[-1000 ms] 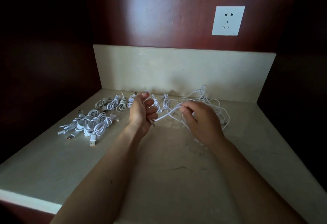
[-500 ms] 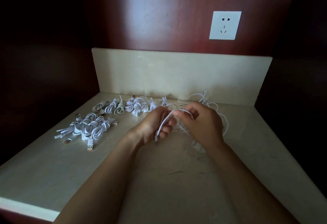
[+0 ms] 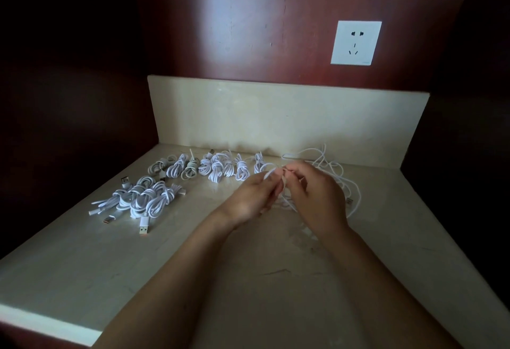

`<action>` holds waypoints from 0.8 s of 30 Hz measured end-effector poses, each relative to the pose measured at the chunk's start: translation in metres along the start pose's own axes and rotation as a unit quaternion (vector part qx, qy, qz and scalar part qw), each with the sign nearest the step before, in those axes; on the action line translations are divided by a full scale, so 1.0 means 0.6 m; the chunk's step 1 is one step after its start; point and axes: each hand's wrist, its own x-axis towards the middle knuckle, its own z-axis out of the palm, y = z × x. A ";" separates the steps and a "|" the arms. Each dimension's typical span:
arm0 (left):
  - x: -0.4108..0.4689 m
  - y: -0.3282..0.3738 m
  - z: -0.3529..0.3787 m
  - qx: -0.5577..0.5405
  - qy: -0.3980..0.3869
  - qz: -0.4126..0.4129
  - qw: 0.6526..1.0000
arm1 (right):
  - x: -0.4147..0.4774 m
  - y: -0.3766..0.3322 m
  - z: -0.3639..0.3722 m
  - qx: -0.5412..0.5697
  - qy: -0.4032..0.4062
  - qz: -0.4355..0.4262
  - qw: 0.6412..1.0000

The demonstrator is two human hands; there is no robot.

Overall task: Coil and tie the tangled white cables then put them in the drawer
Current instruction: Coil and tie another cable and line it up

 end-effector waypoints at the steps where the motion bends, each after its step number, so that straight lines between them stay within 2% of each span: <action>1: 0.003 -0.005 0.001 0.031 0.055 0.041 0.997 | 0.000 0.001 0.001 -0.005 -0.005 0.006 1.000; 4: 0.009 -0.014 0.000 0.021 0.202 0.126 0.971 | 0.000 0.000 0.007 -0.027 -0.035 -0.007 0.999; 6: 0.011 -0.010 -0.001 -0.013 0.249 0.128 0.960 | -0.002 -0.003 0.013 -0.040 -0.055 -0.040 0.997; 9: 0.013 -0.003 -0.002 -0.190 0.247 0.105 0.944 | -0.005 -0.004 0.022 -0.042 -0.079 -0.073 0.993; 11: 0.015 0.001 -0.005 -0.298 0.243 0.097 0.918 | -0.005 -0.003 0.024 -0.037 -0.096 -0.072 0.992; 13: 0.017 0.004 -0.010 -0.356 0.276 0.071 0.890 | -0.001 0.000 0.019 -0.051 -0.102 -0.077 0.991; 16: 0.018 0.008 -0.028 -0.408 0.300 0.056 0.860 | 0.006 0.015 0.007 -0.098 -0.102 -0.057 0.988; 19: 0.019 0.005 -0.035 -0.420 0.283 0.042 0.861 | 0.010 0.027 0.003 -0.163 -0.108 -0.026 0.980; 22: 0.023 0.004 -0.031 -0.418 0.267 0.032 0.868 | 0.008 0.007 0.006 -0.154 -0.034 -0.069 0.985; 24: 0.023 0.006 -0.030 -0.420 0.262 0.028 0.868 | 0.004 -0.015 0.015 -0.103 -0.022 -0.107 0.989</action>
